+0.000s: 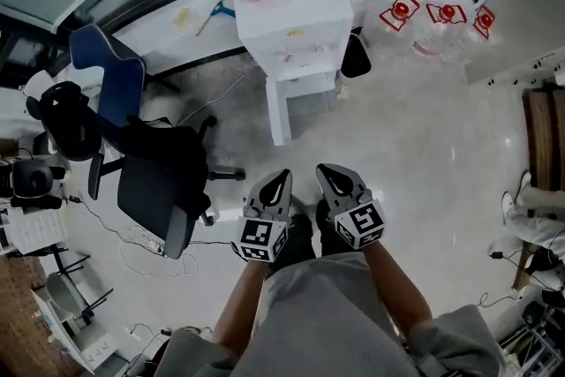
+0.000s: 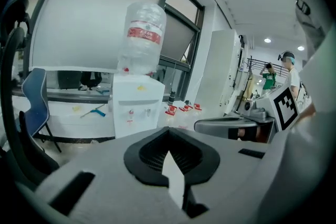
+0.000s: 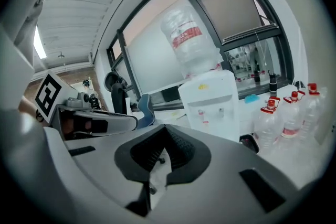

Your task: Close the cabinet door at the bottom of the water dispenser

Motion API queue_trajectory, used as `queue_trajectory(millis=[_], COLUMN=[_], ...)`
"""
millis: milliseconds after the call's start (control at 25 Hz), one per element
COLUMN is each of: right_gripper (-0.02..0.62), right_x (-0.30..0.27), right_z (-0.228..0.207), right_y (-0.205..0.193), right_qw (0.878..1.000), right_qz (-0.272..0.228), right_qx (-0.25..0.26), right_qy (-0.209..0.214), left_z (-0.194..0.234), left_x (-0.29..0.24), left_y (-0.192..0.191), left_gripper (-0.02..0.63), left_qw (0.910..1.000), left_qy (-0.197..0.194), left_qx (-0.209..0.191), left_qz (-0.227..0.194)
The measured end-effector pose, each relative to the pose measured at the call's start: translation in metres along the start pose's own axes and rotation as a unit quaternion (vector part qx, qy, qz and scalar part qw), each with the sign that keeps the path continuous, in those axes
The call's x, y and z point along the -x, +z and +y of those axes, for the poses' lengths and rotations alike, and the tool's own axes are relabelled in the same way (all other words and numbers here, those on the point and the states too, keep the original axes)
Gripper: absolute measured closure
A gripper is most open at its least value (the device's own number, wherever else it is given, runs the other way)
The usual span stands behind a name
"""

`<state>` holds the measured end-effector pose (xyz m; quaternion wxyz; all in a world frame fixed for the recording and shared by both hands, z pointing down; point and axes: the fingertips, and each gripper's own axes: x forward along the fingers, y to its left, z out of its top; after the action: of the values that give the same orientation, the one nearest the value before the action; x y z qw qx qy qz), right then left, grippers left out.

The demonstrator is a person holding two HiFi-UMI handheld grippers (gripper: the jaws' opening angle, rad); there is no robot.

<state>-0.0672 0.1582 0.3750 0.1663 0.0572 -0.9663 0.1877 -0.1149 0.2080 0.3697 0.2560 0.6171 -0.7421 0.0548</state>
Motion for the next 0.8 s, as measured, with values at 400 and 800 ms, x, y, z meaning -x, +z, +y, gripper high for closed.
queue_trajectory(millis=[400,800], right_gripper=[0.588,0.588], right_x=[-0.06,-0.123], right_z=[-0.025,-0.027], right_y=[-0.046,-0.104], right_qw=[0.998,0.989], right_qz=[0.022,0.027], right_qx=[-0.021,-0.044], right_qy=[-0.058,-0.137], left_z=[0.054,0.112], left_x=[-0.042,-0.071], left_y=[-0.047,-0.112], left_gripper=[0.6,0.6], left_qw=[0.9987,0.9927], left_qy=[-0.022,-0.089], left_qx=[-0.003,-0.017], left_qz=[0.046,0.079])
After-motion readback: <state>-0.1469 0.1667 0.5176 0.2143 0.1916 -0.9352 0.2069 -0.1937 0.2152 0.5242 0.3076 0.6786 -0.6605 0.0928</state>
